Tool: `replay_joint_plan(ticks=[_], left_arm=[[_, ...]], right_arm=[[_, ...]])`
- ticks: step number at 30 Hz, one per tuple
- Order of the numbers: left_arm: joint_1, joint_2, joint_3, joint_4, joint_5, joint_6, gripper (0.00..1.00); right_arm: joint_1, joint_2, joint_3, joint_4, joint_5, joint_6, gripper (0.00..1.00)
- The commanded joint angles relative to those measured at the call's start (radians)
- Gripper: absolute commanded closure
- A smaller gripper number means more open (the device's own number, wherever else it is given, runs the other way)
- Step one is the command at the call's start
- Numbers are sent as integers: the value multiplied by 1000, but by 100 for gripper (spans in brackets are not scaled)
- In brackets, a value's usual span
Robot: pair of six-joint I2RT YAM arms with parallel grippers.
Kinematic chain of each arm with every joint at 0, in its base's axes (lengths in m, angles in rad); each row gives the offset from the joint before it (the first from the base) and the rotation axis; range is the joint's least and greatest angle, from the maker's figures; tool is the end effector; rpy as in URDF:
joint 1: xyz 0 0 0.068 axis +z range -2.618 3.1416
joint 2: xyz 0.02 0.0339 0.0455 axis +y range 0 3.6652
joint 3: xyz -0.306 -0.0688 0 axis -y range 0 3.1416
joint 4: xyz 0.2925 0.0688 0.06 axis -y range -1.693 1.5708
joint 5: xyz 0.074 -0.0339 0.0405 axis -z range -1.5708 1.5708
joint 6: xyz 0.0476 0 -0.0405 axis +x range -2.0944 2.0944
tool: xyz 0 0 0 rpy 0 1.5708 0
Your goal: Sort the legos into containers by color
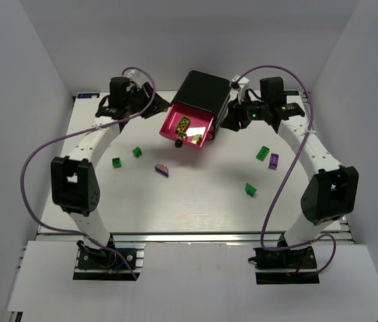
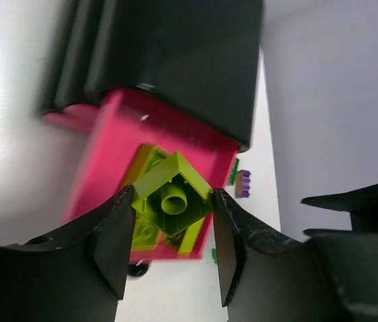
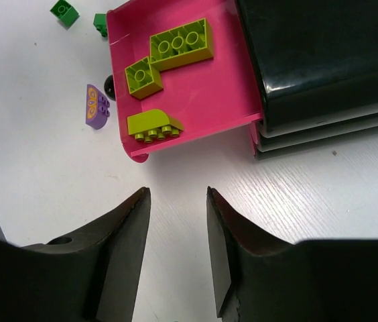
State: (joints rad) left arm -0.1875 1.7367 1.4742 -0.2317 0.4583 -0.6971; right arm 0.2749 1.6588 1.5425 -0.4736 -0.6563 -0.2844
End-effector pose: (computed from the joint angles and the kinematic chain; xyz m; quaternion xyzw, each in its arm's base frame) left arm 0.4591 -0.1085 0.3420 -0.0981 0.8385 -0.3900 0.3678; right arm 0.4129 0.1466 0.3818 -0.3764 0.7607 0.2822 0.4472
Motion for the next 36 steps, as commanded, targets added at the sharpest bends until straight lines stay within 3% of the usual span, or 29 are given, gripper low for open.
replay_joint_plan(ticks=[1, 5, 14, 18, 26, 32, 34, 36], left_arm=[[-69, 67, 145, -29, 51, 10, 88], [-133, 144, 254, -99, 25, 51, 87], [-248, 216, 334, -201, -16, 105, 82], [-271, 251, 368, -265, -85, 126, 69], [-271, 299, 432, -331, -172, 120, 33], [-271, 304, 485, -313, -147, 117, 20], [-271, 296, 506, -320, -147, 113, 21], [-259, 276, 528, -333, -164, 105, 39]], right_arm=[[-14, -59, -7, 61, 18, 14, 55], [-19, -65, -18, 69, 37, 22, 53], [-32, -60, -22, 72, 55, 28, 48], [-33, -57, -18, 69, 61, 28, 44], [-34, -60, -21, 40, 70, -21, 28], [-28, -44, 13, -49, -34, -146, 22], [-25, -34, 30, -91, -103, -263, 27], [-16, -28, 39, -141, -210, -349, 38]])
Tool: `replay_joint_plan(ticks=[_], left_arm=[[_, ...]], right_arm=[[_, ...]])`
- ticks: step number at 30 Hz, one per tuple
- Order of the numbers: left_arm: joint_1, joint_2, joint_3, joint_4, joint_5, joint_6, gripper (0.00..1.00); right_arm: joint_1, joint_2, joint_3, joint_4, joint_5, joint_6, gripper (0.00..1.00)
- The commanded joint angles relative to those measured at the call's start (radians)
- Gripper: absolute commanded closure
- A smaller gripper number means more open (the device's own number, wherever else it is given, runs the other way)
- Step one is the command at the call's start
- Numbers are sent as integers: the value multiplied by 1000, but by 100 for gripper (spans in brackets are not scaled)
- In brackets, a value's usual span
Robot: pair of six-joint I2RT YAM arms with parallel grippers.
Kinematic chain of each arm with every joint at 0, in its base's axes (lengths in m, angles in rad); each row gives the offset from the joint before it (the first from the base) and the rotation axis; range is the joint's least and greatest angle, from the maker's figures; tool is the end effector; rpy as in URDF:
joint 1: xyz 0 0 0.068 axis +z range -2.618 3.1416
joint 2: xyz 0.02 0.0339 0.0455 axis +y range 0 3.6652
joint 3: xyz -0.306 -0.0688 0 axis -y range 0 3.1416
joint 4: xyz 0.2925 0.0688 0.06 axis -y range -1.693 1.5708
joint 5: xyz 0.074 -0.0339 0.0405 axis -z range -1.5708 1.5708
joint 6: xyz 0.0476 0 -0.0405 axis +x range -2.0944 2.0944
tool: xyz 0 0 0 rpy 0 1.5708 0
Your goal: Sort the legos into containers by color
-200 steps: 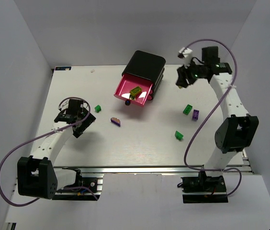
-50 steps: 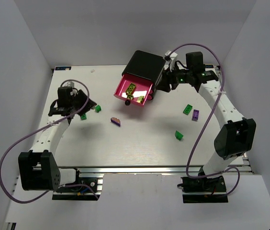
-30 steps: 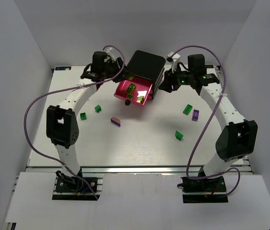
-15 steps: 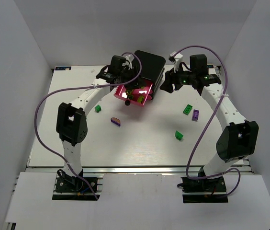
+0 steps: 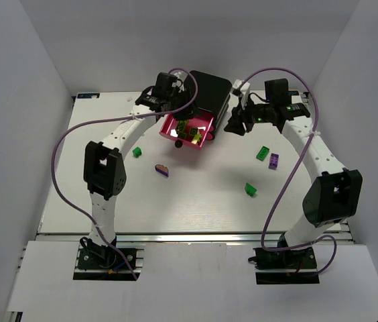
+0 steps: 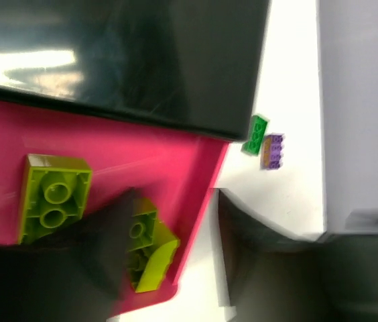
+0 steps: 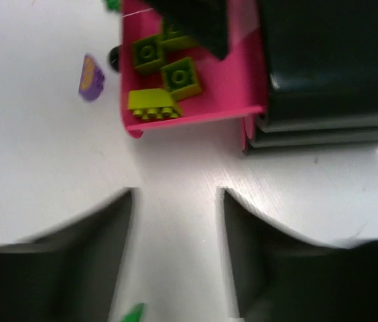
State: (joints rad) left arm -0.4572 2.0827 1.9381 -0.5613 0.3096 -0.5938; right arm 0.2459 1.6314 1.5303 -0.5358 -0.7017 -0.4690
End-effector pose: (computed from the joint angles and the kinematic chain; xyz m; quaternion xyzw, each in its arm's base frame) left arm 0.4950 -0.2597 0.3201 0.0032 0.8994 -0.3288 0.2880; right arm 0.4041 0.1331 0.3835 -0.4383 0.7314 0.2579 0.4543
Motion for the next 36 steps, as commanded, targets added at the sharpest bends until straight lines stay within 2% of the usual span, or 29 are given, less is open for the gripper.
replay_joint_plan(ticks=[1, 2, 3, 5, 6, 7, 8, 9, 10, 12, 13, 14, 15, 17, 19, 20, 23, 28, 36], left_arm=[[11, -107, 59, 0, -21, -4, 50], [23, -130, 52, 4, -53, -12, 62], [34, -160, 15, 9, -78, -21, 80], [46, -258, -22, 9, -145, -20, 92], [46, -294, -46, 8, -197, -21, 94], [70, -327, -104, 3, -216, -23, 94], [71, -396, -143, 0, -237, -24, 94], [84, -433, -183, -3, -278, -31, 93], [100, -470, -279, -8, -293, -37, 86], [115, -582, -396, -14, -354, -69, 79], [115, -619, -510, -14, -363, -81, 75], [129, -657, -569, -11, -371, -96, 63], [140, -732, -620, -11, -375, -121, 56], [149, -803, -753, -8, -386, -147, 49], [158, -887, -820, -18, -398, -172, 45], [158, -912, -865, -23, -403, -181, 43], [169, -978, -915, -37, -418, -196, 40], [169, -1017, -967, -17, -415, -210, 24], [178, -1007, -1021, 76, -334, -259, 19]], right_arm=[[21, 4, 54, -99, -198, -278, 55], [38, 5, 59, -148, -258, -345, 63], [68, 13, 62, -168, -274, -399, 68], [124, 28, 74, -203, -279, -536, 83], [162, 50, 94, -229, -266, -562, 88], [208, 60, 103, -233, -231, -588, 99], [228, 89, 114, -234, -211, -586, 100], [249, 103, 125, -202, -185, -564, 100], [303, 117, 128, -173, -152, -525, 100], [357, 152, 131, -107, -27, -415, 100], [383, 160, 131, -43, 22, -378, 100], [395, 182, 134, -20, 103, -352, 100], [418, 191, 137, 0, 148, -302, 100], [456, 228, 151, 40, 271, -278, 100], [475, 255, 178, 48, 350, -252, 100], [493, 283, 188, 57, 437, -244, 100], [516, 324, 202, 104, 609, -229, 100], [535, 350, 198, 175, 809, -247, 100], [524, 381, 264, 227, 910, -266, 100]])
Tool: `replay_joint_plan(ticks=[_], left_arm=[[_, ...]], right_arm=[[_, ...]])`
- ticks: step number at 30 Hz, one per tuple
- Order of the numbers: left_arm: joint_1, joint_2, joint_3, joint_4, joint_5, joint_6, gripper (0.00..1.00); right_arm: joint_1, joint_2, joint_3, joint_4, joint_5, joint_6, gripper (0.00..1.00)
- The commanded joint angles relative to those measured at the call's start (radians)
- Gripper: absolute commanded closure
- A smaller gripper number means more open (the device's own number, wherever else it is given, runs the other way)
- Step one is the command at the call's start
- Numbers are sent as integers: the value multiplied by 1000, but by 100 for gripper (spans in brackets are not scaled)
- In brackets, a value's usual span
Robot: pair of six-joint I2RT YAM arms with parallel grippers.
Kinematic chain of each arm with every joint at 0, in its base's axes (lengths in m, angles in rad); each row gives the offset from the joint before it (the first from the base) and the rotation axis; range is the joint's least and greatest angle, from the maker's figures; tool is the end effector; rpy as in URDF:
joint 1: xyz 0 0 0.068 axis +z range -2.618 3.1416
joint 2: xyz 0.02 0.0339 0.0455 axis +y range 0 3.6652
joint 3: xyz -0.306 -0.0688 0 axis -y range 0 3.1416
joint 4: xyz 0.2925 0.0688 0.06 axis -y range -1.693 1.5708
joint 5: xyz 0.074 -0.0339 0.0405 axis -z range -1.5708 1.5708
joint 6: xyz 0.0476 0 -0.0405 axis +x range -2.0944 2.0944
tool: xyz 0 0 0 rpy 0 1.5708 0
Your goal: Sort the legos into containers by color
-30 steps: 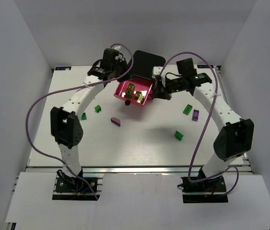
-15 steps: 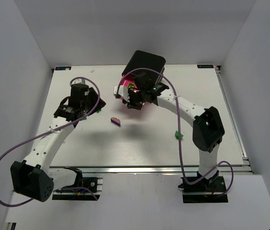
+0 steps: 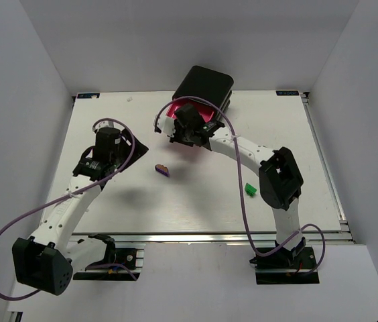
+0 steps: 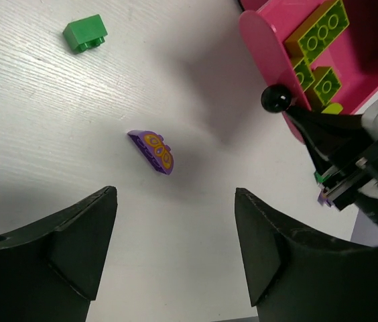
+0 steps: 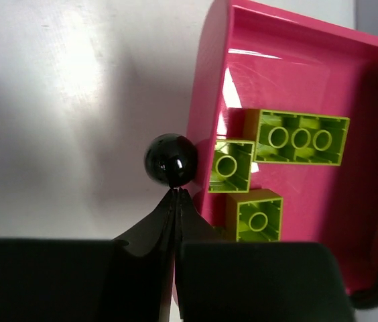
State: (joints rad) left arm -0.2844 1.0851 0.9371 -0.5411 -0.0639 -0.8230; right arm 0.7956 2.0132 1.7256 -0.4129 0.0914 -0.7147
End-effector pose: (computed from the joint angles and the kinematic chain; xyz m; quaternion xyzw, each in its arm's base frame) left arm 0.2591 -0.0726 0.3231 -0.2536 0.8677 -0.1997 0.3780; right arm 0.3820 0.3836 0.2864 -0.6069 0.6728 -0.0244 0.4224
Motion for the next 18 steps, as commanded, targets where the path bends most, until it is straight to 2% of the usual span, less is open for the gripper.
replay_joint_plan(ticks=[1, 6, 12, 18], left_arm=[[5, -10, -24, 62, 45, -33, 19], [5, 1, -41, 113, 62, -44, 19], [5, 58, -47, 209, 160, -50, 17], [5, 130, -31, 294, 240, -51, 17]], right_arm=[[-26, -2, 74, 108, 126, -25, 100], [-35, -4, 91, 124, 149, -51, 100], [-74, 9, 104, 171, 189, -61, 100], [-131, 105, 229, 143, 199, -57, 100]])
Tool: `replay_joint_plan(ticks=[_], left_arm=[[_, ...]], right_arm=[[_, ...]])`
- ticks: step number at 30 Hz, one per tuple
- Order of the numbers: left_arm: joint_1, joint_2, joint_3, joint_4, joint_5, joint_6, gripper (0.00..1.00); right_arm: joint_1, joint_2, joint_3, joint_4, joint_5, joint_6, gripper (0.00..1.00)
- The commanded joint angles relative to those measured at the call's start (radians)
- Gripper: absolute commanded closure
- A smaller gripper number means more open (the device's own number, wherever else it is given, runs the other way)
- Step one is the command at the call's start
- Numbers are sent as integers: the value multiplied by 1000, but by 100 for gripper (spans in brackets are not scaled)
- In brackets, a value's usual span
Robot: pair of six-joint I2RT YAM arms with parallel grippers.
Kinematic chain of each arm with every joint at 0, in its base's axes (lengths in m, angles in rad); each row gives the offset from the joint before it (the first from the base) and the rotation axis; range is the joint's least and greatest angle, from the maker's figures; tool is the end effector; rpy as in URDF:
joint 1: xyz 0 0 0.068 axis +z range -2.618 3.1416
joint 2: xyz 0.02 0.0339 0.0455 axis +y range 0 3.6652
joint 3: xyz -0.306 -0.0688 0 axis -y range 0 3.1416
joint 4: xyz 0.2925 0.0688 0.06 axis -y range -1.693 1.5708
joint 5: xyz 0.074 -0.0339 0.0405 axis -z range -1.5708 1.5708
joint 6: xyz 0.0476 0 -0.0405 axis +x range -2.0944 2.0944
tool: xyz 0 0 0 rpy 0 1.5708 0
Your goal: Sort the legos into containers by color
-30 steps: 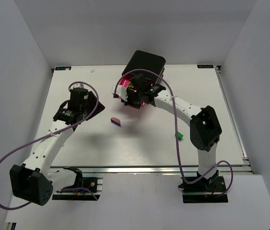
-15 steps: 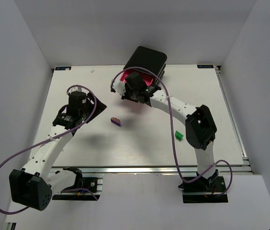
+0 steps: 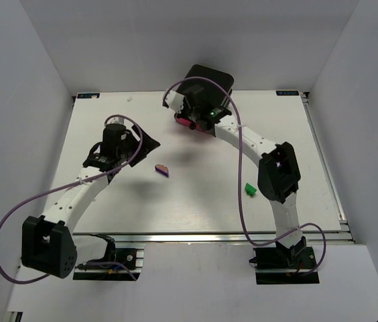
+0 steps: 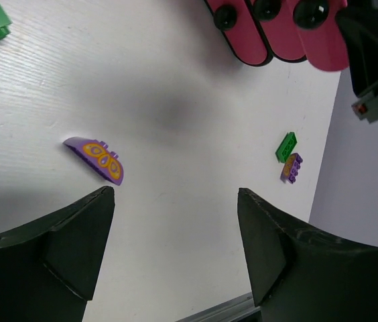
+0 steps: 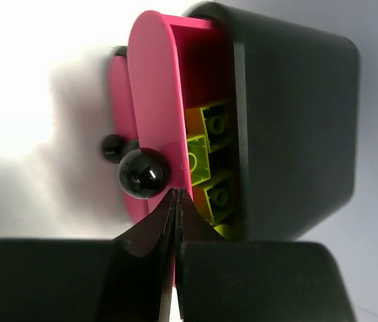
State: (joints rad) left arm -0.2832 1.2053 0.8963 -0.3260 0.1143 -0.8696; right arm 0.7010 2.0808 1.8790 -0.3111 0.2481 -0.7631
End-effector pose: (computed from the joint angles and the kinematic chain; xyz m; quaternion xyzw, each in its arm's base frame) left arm 0.2915 -0.0905 0.2955 -0.2329 0.8605 -0.2881 0.3497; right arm 0.4452 0.3604 0.3218 -0.5262 0.6790 -0.1223 0.4972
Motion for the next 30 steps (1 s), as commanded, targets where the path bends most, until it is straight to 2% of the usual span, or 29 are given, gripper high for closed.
replay_joint_plan(ticks=[1, 7, 12, 13, 15, 16, 17, 19, 20, 22, 24, 28, 30], left_arm=[[4, 26, 10, 88, 77, -6, 16], [4, 118, 4, 211, 142, -35, 15], [4, 218, 9, 390, 215, -81, 15], [4, 240, 13, 418, 225, -88, 16], [4, 312, 35, 514, 246, -103, 19], [-5, 338, 45, 548, 251, -108, 23], [-14, 402, 59, 615, 249, -115, 25], [-14, 473, 128, 669, 258, -132, 31], [-23, 512, 157, 709, 268, -140, 33], [-24, 627, 255, 743, 285, -172, 36], [-24, 731, 303, 787, 295, -224, 40], [-24, 870, 423, 837, 292, -293, 40], [-33, 936, 507, 820, 295, -313, 38]], right_arm=[[-44, 48, 103, 41, 45, -10, 100], [-83, 84, 126, 49, 42, -31, 100], [-100, 72, 112, 32, 13, -28, 100], [-103, 59, 115, 14, -19, -18, 100], [-112, -17, 111, -78, -229, 47, 100], [-115, -49, 108, -116, -324, 70, 91], [-118, -106, 103, -153, -483, 103, 82], [-126, -163, 45, -197, -585, 157, 65], [-132, -203, 26, -209, -657, 177, 46], [-153, -243, -50, -204, -694, 272, 38], [-169, -309, -140, -178, -734, 368, 38], [-239, -410, -227, -134, -825, 456, 50], [-285, -438, -236, -132, -881, 487, 53]])
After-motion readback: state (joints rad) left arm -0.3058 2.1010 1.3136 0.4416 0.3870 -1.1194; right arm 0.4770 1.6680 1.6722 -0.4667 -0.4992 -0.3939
